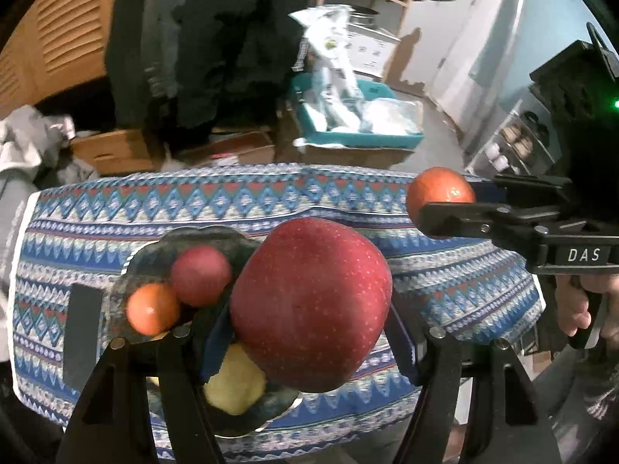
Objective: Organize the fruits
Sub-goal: 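Carry the apple over the glass bowl with left tool while right tool carries the orange there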
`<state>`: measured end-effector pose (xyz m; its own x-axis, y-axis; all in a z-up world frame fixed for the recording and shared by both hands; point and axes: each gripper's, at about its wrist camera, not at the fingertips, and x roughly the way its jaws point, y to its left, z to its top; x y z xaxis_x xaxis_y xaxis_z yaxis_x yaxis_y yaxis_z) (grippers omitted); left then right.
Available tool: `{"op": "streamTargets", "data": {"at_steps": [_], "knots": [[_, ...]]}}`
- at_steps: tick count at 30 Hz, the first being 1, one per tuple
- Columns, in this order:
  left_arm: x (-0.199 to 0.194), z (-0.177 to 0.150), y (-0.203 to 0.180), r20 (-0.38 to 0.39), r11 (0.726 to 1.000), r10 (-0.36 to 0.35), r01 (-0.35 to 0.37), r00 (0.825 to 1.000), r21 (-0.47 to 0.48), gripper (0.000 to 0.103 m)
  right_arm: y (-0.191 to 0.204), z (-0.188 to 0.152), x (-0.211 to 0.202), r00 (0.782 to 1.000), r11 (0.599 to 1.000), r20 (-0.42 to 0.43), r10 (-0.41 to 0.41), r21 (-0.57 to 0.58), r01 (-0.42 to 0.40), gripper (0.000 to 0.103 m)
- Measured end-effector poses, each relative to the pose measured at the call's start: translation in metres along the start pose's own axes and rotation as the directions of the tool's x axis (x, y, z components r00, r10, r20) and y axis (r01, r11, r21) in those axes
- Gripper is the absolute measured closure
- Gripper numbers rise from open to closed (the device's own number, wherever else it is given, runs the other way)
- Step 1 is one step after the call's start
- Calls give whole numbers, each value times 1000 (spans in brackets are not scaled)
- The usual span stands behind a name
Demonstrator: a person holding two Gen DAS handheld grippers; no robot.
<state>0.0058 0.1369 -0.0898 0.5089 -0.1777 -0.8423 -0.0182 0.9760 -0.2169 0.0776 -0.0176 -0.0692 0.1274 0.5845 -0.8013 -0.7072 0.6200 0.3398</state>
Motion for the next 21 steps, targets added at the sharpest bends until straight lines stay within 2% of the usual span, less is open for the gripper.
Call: {"op": "streamTargets", "data": {"at_steps": [13, 21], "knots": [[20, -16, 67, -49, 991, 53, -58, 997, -117, 31, 26, 19, 63, 995, 999, -90, 30, -9, -31, 56], [46, -25, 91, -107, 983, 41, -60, 993, -174, 31, 35, 13, 99, 985, 999, -166, 39, -14, -42, 56]]}}
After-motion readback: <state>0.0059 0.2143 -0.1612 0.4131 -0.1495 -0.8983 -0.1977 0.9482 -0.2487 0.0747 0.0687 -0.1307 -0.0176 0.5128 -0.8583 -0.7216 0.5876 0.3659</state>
